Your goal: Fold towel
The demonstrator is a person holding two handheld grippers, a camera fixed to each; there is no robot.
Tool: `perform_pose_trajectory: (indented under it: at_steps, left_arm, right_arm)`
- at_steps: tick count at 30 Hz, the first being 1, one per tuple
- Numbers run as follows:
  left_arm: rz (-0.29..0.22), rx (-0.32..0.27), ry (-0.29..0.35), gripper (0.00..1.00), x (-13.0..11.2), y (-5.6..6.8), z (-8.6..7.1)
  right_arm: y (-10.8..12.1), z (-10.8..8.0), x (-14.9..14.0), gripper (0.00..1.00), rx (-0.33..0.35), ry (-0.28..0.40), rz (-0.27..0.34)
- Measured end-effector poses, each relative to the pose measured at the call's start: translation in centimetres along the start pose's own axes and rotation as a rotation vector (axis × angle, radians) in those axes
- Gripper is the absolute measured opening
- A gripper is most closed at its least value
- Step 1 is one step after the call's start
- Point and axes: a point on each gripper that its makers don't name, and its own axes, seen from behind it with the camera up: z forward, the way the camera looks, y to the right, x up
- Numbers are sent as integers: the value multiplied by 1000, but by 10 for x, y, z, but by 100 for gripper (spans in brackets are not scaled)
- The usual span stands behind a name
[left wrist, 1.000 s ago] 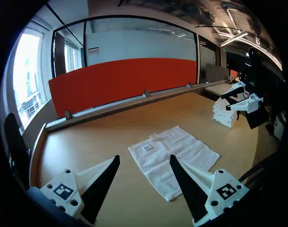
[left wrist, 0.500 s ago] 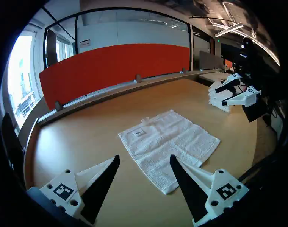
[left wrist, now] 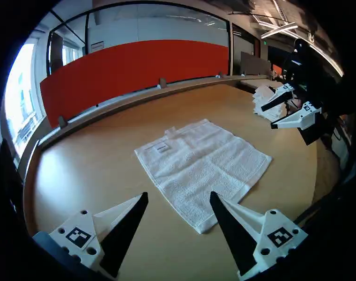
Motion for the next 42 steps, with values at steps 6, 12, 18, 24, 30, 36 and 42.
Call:
perform_pose_trajectory:
  at_steps: [6, 12, 18, 24, 30, 36, 42]
  left_arm:
    - [16, -36, -30, 98, -16, 11, 12]
    - [43, -54, -72, 98, -36, 18, 26]
    - [50, -69, -105, 98, -51, 23, 35]
    - [50, -87, -134, 98, -64, 30, 40]
    - [71, -107, -169, 98, -76, 37, 44]
    - [87, -118, -202, 98, -85, 40, 47]
    - [89, -134, -223, 98, -90, 45, 48]
  right_arm:
    - [-8, 8, -20, 100, 18, -41, -8]
    - [-16, 15, -41, 100, 36, -84, -20]
    - [-18, 21, -57, 100, 46, -116, -19]
    - [-20, 23, -75, 100, 59, -151, -21]
    - [-24, 23, -90, 100, 81, -186, -33]
    - [-26, 22, -99, 100, 96, -212, -39]
    - [-26, 22, -104, 100, 105, -226, -43]
